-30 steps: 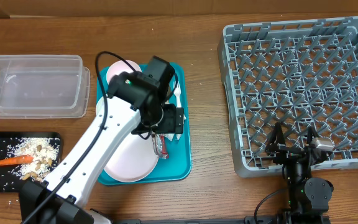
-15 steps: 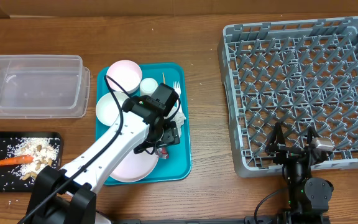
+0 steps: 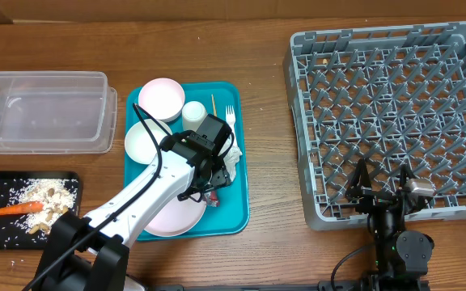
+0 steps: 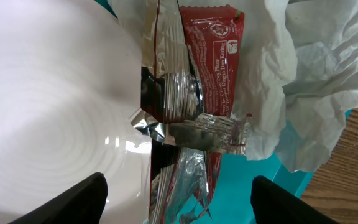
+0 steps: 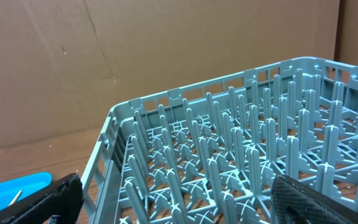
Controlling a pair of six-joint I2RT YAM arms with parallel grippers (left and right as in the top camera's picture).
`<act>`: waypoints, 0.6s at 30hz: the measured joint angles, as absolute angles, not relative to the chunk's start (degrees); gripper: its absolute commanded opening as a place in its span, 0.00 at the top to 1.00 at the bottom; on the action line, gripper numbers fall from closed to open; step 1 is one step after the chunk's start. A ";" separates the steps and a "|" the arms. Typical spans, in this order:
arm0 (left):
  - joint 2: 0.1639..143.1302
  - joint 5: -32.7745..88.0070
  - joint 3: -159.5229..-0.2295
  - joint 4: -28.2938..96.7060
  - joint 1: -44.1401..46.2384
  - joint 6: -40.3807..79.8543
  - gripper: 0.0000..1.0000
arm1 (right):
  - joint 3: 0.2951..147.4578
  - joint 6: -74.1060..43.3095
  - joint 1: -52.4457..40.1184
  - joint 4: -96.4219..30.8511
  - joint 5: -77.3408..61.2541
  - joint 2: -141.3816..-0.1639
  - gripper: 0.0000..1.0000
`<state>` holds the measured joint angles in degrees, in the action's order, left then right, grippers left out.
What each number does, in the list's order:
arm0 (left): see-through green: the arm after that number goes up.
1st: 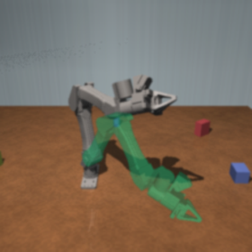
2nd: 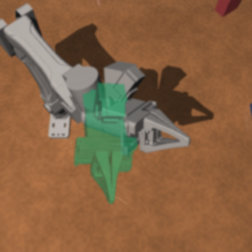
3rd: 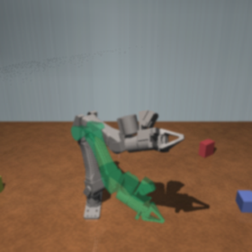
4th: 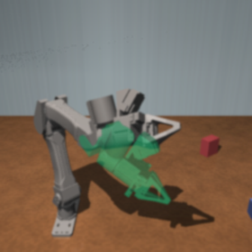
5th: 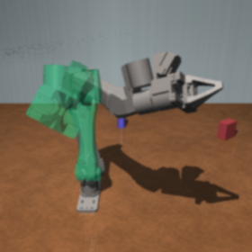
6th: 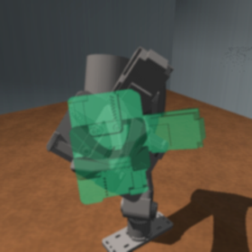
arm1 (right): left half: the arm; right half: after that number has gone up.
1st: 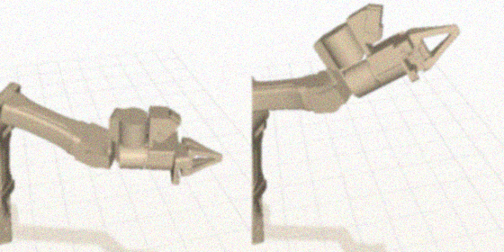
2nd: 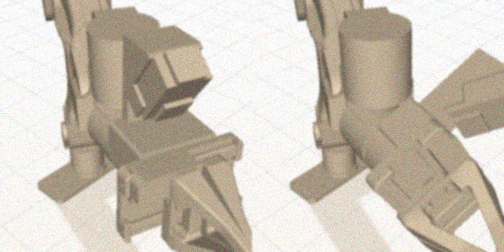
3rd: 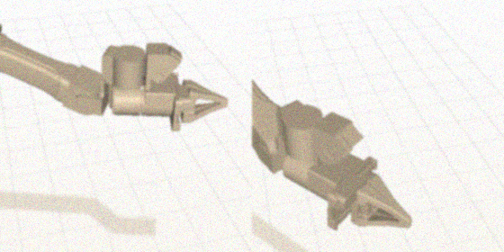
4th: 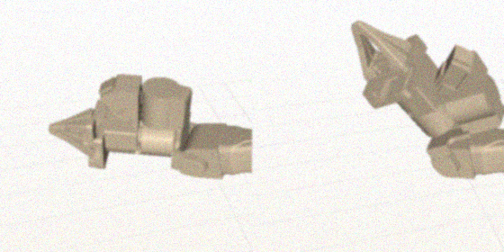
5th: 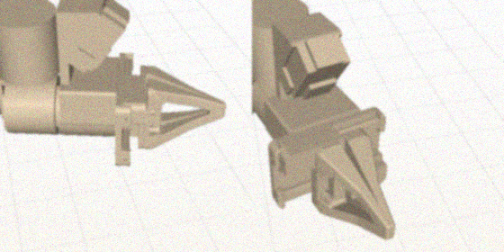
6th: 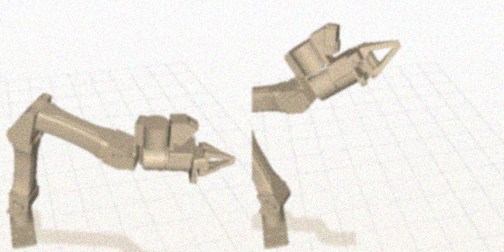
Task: Sort waste into correct bins and load items into the dishwasher
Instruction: 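Grasp the red foil wrapper with the left gripper and lift it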
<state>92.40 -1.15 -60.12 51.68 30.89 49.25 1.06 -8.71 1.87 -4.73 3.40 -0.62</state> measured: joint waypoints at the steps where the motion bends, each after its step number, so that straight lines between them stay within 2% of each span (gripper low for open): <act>1: 92.40 -1.13 -60.12 51.62 30.92 49.36 0.30 | 1.06 -8.71 1.87 -4.69 3.40 -0.62 0.00; 7: 92.40 -1.13 -59.33 51.16 31.18 49.43 0.28 | 1.06 -8.71 1.87 -4.71 3.40 -0.62 0.00; 13: 92.40 -1.06 -56.99 49.23 31.44 49.43 0.32 | 1.06 -8.71 1.87 -4.69 3.40 -0.62 0.00; 14: 92.40 -1.04 -56.90 49.17 31.42 49.43 0.35 | 1.06 -8.73 1.87 -4.69 3.40 -0.62 0.00; 16: 92.40 -0.99 -56.90 48.86 31.44 49.43 0.48 | 1.06 -8.73 1.89 -4.69 3.42 -0.62 0.00; 18: 92.40 -0.91 -56.90 48.60 31.42 49.39 0.55 | 1.06 -8.73 1.87 -4.73 3.40 -0.62 0.00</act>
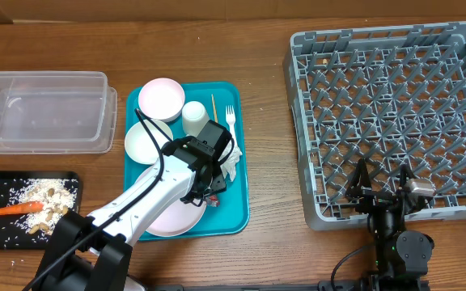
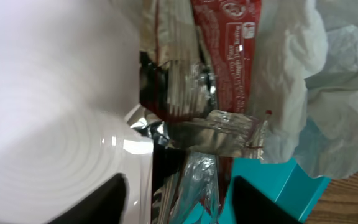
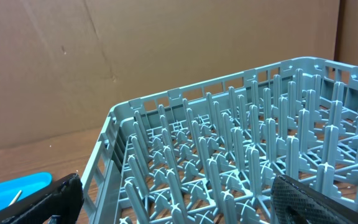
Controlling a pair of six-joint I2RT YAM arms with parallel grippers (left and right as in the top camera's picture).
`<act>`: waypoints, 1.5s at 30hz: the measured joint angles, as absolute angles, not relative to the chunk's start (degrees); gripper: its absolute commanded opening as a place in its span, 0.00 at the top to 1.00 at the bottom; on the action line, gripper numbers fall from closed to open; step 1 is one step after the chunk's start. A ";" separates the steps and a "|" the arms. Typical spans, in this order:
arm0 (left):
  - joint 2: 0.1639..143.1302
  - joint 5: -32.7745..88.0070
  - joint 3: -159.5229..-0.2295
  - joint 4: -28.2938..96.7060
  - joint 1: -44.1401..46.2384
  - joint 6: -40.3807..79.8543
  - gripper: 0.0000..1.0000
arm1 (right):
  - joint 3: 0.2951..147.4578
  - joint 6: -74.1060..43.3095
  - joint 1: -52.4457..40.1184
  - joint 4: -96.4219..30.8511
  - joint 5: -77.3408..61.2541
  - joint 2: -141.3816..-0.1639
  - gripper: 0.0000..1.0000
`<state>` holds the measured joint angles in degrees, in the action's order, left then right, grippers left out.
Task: Sort waste into correct bins and load items into the dishwasher
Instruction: 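Grasp the red foil wrapper with the left gripper and lift it, then carry the wrapper left and drop it into the clear bin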
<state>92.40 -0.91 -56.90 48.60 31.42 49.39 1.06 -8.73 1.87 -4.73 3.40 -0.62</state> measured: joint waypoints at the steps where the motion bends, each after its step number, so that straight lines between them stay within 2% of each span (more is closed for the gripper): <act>1: 92.40 -0.86 -56.90 48.49 31.42 49.54 0.61 | 1.06 -8.71 1.89 -4.69 3.40 -0.62 0.00; 2: 92.40 -0.86 -56.90 48.40 31.44 49.47 0.66 | 1.06 -8.71 1.87 -4.71 3.40 -0.62 0.00; 5: 92.40 -0.71 -56.90 48.38 31.44 49.50 0.74 | 1.06 -8.73 1.89 -4.71 3.40 -0.62 0.00; 10: 92.40 -0.60 -56.90 48.38 31.42 49.63 0.96 | 1.06 -8.71 1.87 -4.71 3.40 -0.62 0.00; 20: 92.40 1.30 -58.65 51.81 31.42 49.56 0.96 | 1.06 -8.73 1.87 -4.69 3.40 -0.62 0.00; 31: 92.40 1.56 -76.51 65.93 29.12 47.22 0.96 | 1.06 -8.71 1.89 -4.67 3.40 -0.62 0.00; 39: 92.49 2.35 -88.40 70.78 8.29 41.34 0.96 | 1.06 -8.71 1.89 -4.73 3.42 -0.62 0.00; 45: 92.51 3.68 -90.91 65.76 -9.45 40.38 0.95 | 1.06 -8.71 1.87 -4.67 3.38 -0.62 0.00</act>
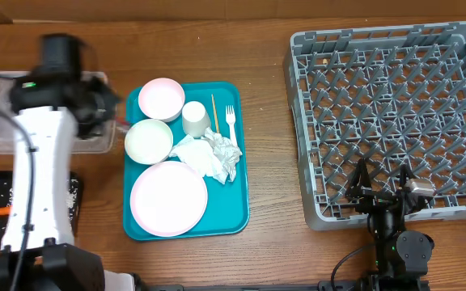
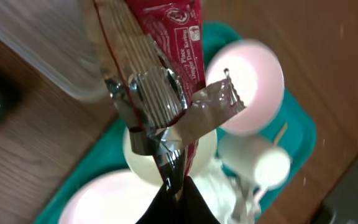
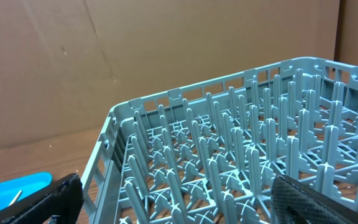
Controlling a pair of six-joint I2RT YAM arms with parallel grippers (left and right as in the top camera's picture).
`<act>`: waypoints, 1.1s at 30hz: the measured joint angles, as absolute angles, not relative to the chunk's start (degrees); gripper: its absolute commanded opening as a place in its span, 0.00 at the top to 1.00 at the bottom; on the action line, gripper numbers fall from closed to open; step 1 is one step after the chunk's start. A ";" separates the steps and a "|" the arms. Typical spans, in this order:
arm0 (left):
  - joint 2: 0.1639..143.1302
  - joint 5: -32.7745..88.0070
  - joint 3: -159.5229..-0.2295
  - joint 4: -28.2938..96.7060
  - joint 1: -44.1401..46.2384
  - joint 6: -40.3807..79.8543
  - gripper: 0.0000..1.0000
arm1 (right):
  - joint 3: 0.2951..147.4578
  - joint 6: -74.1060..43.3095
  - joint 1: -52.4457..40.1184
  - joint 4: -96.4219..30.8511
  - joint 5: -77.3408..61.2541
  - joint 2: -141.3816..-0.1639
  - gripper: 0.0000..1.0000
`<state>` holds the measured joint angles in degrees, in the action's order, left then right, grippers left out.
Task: Sort waste into correct bins and load items into the dishwasher
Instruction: 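Carry the wrapper left and drop it into the clear bin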
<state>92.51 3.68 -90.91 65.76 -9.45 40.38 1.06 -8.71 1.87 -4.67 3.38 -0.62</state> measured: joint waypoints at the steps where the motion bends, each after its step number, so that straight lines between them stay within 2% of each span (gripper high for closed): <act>1: 92.51 3.84 -90.91 64.66 -12.32 40.29 0.95 | 1.06 -8.71 1.87 -4.71 3.40 -0.62 0.00; 6: 92.88 4.08 -90.91 57.91 -22.81 40.27 0.92 | 1.06 -8.71 1.87 -4.71 3.40 -0.62 0.00; 8: 94.13 4.08 -90.94 53.41 -25.87 40.27 0.75 | 1.06 -8.75 1.87 -4.69 3.42 -0.62 0.00; 10: 95.18 4.14 -90.94 51.44 -26.76 40.29 0.32 | 1.06 -8.71 1.87 -4.64 3.40 -0.62 0.00; 11: 96.90 4.12 -90.96 48.36 -27.24 40.05 0.21 | 1.06 -8.73 1.89 -4.69 3.40 -0.62 0.00; 12: 98.06 4.19 -90.98 47.00 -27.27 40.05 0.17 | 1.06 -8.73 1.87 -4.71 3.40 -0.62 0.00; 16: 100.62 4.32 -90.96 43.94 -27.24 40.07 0.12 | 1.06 -8.73 1.87 -4.73 3.40 -0.62 0.00; 19: 100.68 6.11 -91.05 43.72 -27.24 40.14 0.01 | 1.06 -8.71 1.87 -4.69 3.42 -0.62 0.00; 28: 93.25 25.63 -91.11 44.56 -25.67 38.72 0.00 | 1.06 -8.73 1.87 -4.71 3.40 -0.62 0.00; 33: 83.59 31.11 -91.68 49.39 -13.52 32.21 0.00 | 1.06 -8.73 1.87 -4.67 3.38 -0.62 0.00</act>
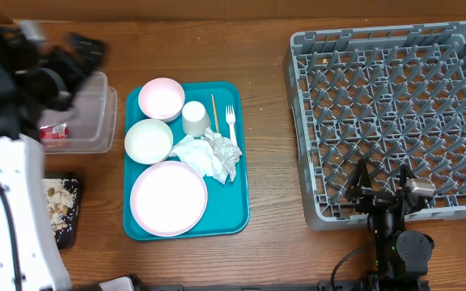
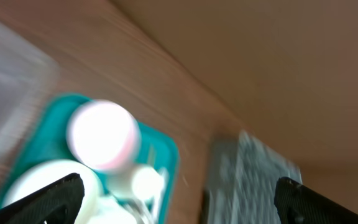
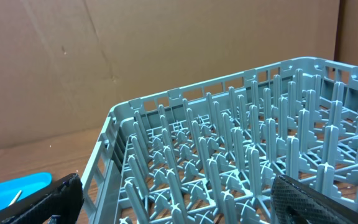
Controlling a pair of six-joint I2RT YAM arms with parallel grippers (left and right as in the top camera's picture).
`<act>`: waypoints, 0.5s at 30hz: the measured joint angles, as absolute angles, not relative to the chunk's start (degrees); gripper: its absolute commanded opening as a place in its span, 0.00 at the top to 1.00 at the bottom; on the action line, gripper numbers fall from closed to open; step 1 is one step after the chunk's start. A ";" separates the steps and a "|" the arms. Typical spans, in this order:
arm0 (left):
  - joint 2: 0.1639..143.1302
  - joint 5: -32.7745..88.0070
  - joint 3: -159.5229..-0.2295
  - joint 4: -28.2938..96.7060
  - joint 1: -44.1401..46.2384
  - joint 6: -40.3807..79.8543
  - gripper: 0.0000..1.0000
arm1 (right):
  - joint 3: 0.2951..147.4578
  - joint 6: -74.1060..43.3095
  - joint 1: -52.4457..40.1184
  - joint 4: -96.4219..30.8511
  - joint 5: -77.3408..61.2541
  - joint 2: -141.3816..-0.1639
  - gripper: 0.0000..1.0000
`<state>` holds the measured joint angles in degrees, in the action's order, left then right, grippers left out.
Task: Sort waste into correct bins and load items into the dishwasher
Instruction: 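Carry the wrapper left and drop it into the clear bin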
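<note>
A red and silver wrapper (image 1: 53, 133) lies inside the clear plastic bin (image 1: 99, 121) at the far left. My left gripper (image 1: 86, 47) hovers above that bin's far right corner; in the blurred left wrist view it (image 2: 179, 205) is open with nothing between the fingers. On the teal tray (image 1: 237, 206) sit a pink bowl (image 1: 161, 99), a white cup (image 1: 195, 119), a white bowl (image 1: 149, 141), a large plate (image 1: 168, 198), a crumpled napkin (image 1: 209, 155), a fork (image 1: 230, 121) and a wooden stick (image 1: 213, 107). My right gripper (image 1: 383, 190) rests open at the grey dish rack's (image 1: 395, 105) near edge.
A black tray (image 1: 65, 202) with rice and food scraps lies at the near left, partly hidden by my left arm. In the right wrist view the rack's (image 3: 229, 155) prongs fill the frame between the open fingers (image 3: 55, 199), with a brown cardboard wall behind.
My left gripper was shut on the wrapper at the bin's right end. Now it is open and the wrapper lies in the bin. Its camera points toward the tray and rack.
My left gripper stood open around the wrapper beside the large plate on the tray, then narrower around it. Later it was shut on the wrapper at the clear bin, and now the wrapper lies in the bin. The right arm has stayed still.
</note>
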<state>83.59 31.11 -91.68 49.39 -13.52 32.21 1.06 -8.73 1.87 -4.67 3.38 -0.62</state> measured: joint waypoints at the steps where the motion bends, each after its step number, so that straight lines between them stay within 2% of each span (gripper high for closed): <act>1: 82.56 30.55 -91.96 51.72 -9.30 30.63 0.00 | 1.06 -8.75 1.89 -4.69 3.42 -0.62 0.00; 8: 86.00 14.68 -92.14 62.30 19.55 28.91 0.00 | 1.06 -8.73 1.87 -4.69 3.40 -0.62 0.00; 12: 93.03 7.44 -92.12 62.83 28.93 34.98 0.00 | 1.06 -8.73 1.89 -4.69 3.40 -0.62 0.00; 15: 99.37 3.51 -92.09 62.85 31.94 41.45 0.00 | 1.06 -8.71 1.87 -4.71 3.40 -0.62 0.00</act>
<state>99.37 3.51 -92.09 62.85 31.94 41.45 1.06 -8.71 1.87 -4.71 3.40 -0.62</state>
